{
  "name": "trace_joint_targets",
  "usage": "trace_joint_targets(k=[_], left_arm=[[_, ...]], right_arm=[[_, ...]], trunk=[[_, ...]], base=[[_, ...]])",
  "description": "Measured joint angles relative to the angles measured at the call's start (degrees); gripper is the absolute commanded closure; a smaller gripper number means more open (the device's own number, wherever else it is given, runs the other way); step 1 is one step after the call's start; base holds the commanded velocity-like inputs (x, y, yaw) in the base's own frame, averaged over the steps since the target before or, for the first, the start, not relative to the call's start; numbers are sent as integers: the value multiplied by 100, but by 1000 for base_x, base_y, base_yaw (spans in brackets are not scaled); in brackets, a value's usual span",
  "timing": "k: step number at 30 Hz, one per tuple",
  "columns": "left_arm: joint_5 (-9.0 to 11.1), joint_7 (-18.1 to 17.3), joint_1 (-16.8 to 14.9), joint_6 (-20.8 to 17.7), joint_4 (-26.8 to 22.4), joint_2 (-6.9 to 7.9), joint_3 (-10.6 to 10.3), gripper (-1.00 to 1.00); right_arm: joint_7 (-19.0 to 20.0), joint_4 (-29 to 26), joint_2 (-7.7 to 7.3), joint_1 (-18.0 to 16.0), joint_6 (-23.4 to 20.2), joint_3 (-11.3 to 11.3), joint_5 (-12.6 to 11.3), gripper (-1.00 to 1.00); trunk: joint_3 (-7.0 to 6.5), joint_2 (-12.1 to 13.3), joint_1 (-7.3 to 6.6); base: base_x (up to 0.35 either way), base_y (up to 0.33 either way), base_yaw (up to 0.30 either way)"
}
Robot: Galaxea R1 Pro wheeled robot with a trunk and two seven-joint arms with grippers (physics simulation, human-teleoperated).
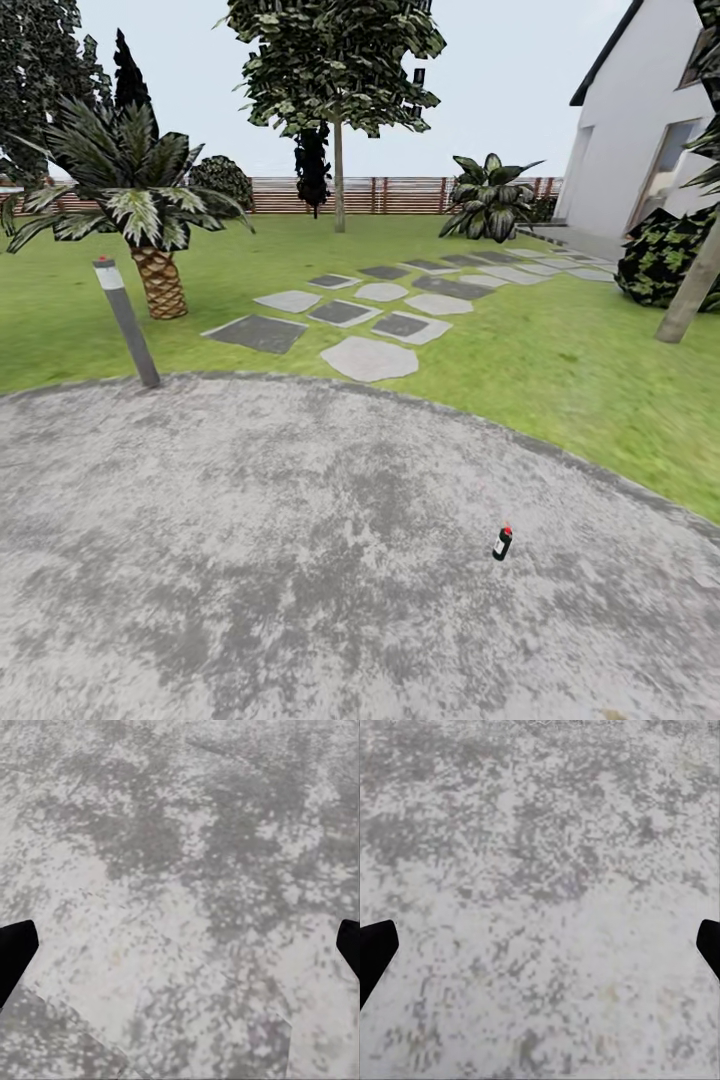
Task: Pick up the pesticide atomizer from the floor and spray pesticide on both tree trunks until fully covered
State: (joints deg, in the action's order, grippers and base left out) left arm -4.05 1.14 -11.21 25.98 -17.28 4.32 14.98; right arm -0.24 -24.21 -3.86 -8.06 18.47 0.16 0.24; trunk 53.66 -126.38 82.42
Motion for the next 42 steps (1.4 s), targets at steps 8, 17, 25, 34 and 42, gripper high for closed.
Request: trace_joint_targets(k=[8, 17, 25, 34, 42], left_arm=[[3, 1, 0, 0, 0, 0, 0, -100], [8, 1, 0, 0, 0, 0, 1, -100], [8, -1, 0, 0, -1, 0, 1, -100], [15, 2, -1, 1, -1, 0, 2, -100], [23, 1, -1, 1, 0, 0, 2, -100]], right_arm=[[0, 0, 0, 0, -1, 0, 0, -100], [0, 0, 0, 0, -1, 0, 0, -100], [0, 0, 0, 0, -1, 0, 0, -100], [0, 0, 0, 0, -1, 0, 0, -100], [0, 0, 0, 1, -1, 0, 0, -100]], trunk=[[0, 0, 0], [0, 0, 0], [0, 0, 0], [0, 0, 1], [0, 0, 1]], base=[[340, 0, 0], [340, 2, 0], [336, 100, -1], [294, 195, -106], [281, 221, -231]])
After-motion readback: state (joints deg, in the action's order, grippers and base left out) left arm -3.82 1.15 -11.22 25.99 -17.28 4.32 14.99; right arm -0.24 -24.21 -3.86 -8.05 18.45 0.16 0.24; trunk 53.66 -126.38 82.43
